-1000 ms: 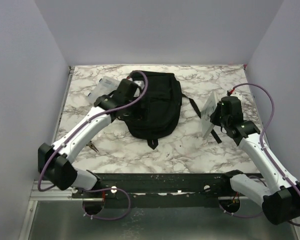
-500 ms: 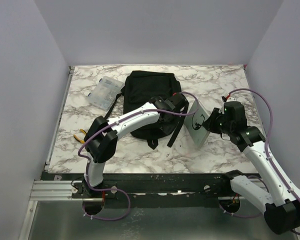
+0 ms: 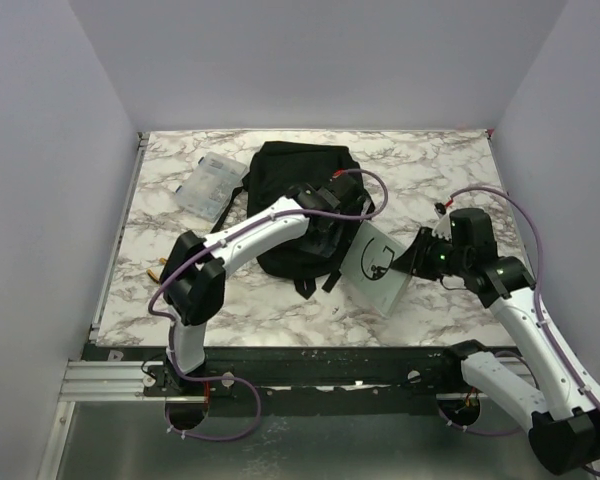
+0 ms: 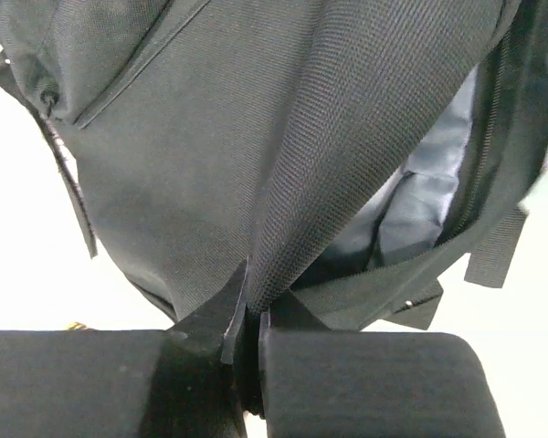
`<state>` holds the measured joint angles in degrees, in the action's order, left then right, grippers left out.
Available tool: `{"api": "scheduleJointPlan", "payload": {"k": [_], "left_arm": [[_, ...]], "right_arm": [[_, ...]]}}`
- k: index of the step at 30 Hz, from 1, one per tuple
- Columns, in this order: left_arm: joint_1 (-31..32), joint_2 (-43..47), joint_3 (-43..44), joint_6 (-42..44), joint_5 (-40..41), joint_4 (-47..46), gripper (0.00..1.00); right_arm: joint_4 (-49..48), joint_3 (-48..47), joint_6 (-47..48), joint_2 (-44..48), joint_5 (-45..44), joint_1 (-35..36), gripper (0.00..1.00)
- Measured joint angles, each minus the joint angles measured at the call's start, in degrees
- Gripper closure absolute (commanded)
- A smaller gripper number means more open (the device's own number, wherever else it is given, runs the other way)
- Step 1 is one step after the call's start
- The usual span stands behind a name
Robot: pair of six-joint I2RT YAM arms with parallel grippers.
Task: Pack the student bag
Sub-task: Place the book in the student bag.
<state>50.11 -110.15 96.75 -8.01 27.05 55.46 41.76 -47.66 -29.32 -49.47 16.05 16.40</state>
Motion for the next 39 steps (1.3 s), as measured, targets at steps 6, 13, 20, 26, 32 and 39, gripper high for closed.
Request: {"api": "scheduleJointPlan", "payload": {"k": [6,13,20,26,32,39], "left_arm": [[-4.85,8.09,-0.52,0.42,-12.96,-3.63,1.00],[-7.52,16.13,-1.86,-0.76,-27.69,-6.58,1.00],[-7.52,16.02,-2.71,-2.54,-35.85,-6.71,1.00],[-7.52,16.02,-2.71,-2.71,-39.23,-8.13,1.00],[-7.52,16.02,-2.97,-2.73,-42.32,-8.92,1.00],[-7.78,15.63,-3.10,-3.56,-47.36,-9.49,1.00]], "right_arm": [[-0.70,0.15,-7.17,1.64,11.47,0.00,1.00],[-18.05,13.11,-25.49,2.71,21.49,0.11,0.99],[-43.17,27.76,-48.78,2.32,19.39,0.15,0.99],[-49.86,27.56,-53.44,1.66,11.98,0.15,1.00],[-56.11,27.15,-52.54,-5.66,5.86,1.11,0.99],[-68.54,25.66,-47.52,-18.38,-15.56,14.78,0.99]]}}
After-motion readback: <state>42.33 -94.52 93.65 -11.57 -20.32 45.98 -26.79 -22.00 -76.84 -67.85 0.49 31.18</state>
